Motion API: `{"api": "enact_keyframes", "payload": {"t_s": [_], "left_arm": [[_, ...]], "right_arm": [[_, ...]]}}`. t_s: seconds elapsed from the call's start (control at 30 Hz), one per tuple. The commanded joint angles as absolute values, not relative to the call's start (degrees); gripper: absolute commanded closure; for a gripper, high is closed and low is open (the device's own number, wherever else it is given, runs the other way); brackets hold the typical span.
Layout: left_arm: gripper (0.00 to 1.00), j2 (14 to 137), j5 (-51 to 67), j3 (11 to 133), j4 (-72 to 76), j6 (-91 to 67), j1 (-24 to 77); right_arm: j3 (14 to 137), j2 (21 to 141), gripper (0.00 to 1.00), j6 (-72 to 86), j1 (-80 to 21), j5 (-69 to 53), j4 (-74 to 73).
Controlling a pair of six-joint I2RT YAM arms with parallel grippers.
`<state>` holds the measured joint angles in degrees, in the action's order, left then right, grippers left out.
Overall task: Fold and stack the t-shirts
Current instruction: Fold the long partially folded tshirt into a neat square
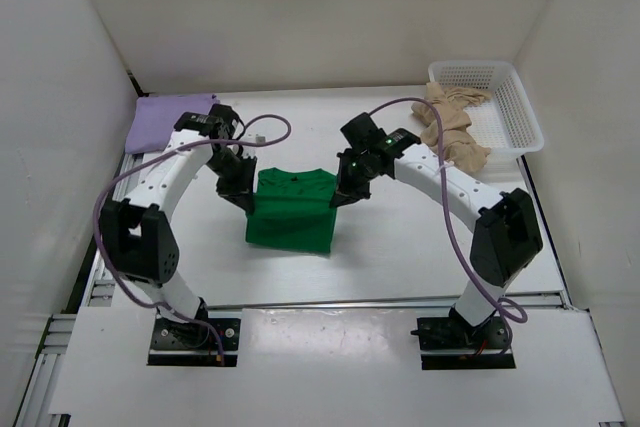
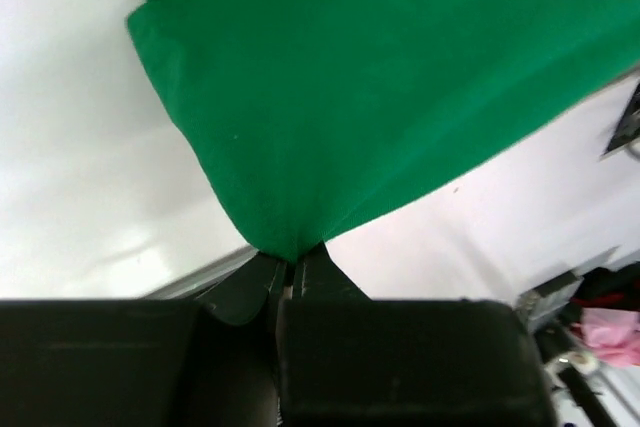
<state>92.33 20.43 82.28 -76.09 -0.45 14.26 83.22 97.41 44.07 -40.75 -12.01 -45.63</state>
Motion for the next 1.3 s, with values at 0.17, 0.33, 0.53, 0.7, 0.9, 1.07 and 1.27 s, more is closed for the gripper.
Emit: {"api": "enact_keyframes", "payload": {"t_s": [0.17, 0.33, 0.53, 0.7, 0.9, 1.07, 1.27], "left_arm": [[0.9, 96.7, 27.4, 91.2, -73.8, 0.0, 11.3], [0.9, 101.6, 27.4, 93.0, -73.2, 0.0, 10.8], [0.9, 107.0, 28.0, 96.0, -70.6, 0.0, 9.5], [0.9, 111.4, 21.6, 99.6, -65.4, 0.0, 9.5], [0.88, 118.3, 17.6, 103.7, -62.6, 0.0, 7.7], [0.9, 121.2, 13.4, 105.8, -60.4, 0.0, 5.4], [0.86, 123.4, 13.4, 105.8, -59.8, 0.0, 3.5]], "right_arm": [[88.0, 97.0, 1.0, 44.5, -37.8, -11.9, -48.4], [87.0, 99.1, 1.0, 45.0, -34.5, -14.0, -45.8], [94.6, 106.8, 1.0, 43.9, -31.0, -14.0, -44.5], [102.7, 116.4, 0.95, 43.9, -29.3, -15.2, -44.5], [109.6, 127.1, 0.71, 44.6, -25.9, -17.2, -41.2], [113.4, 131.0, 0.56, 45.9, -24.1, -19.5, -32.0], [109.9, 128.2, 0.67, 40.7, -22.9, -21.5, -26.7]]}}
